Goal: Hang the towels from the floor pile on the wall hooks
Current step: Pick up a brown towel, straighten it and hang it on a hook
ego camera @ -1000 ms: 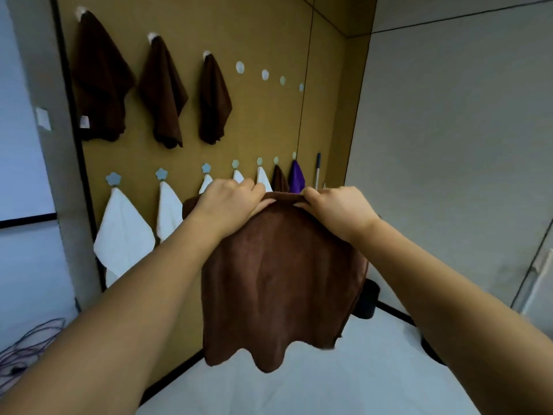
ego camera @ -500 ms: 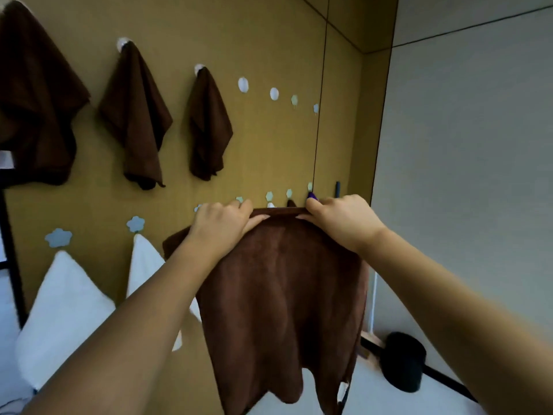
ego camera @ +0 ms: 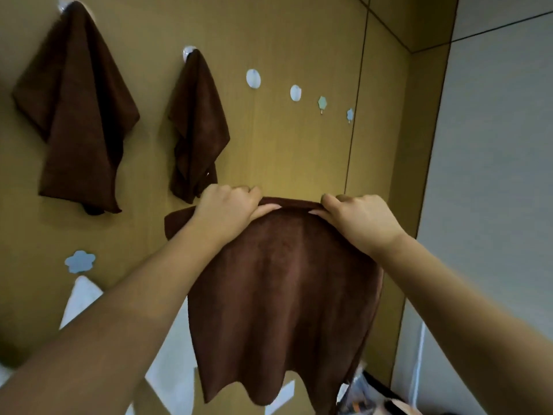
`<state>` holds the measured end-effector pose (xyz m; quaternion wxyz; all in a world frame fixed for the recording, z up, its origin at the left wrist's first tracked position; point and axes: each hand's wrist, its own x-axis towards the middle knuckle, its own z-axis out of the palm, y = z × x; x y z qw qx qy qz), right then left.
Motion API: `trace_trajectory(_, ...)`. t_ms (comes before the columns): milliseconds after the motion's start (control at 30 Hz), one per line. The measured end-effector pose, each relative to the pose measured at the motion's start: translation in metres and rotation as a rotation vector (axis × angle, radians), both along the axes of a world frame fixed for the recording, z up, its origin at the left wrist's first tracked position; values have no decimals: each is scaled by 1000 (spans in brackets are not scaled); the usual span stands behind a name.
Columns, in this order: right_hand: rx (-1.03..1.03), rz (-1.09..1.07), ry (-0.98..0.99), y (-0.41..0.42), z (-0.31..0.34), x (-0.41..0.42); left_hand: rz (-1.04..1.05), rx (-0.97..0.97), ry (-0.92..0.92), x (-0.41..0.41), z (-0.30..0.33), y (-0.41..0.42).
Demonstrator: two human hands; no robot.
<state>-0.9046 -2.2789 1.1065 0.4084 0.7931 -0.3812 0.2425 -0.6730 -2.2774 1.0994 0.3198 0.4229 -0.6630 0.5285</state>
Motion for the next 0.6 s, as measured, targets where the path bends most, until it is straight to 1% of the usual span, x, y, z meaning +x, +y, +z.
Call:
trace_trajectory(100,9,-7,-36,-55,6,-12,40,9,-9,-21,7,-47)
trace_trajectory(200,39,-90,-92,-104,21,-23,100,-32,-55,-40,25,-91)
trace_trajectory(367,-15,-40,-226,-185,52,-26,202,-30,-75,-54,61,-146)
trace_trajectory(433,-24,-18,-255,-211,57,-19,275,10,-141,-54,71,-163)
trace_trajectory(533,-18,57,-329,-245,64,-5,422,126,-109,-51,87,-186)
trace_trajectory(600,-4,106,-398,-267,74,8,545,139,-120,-45,103,-198)
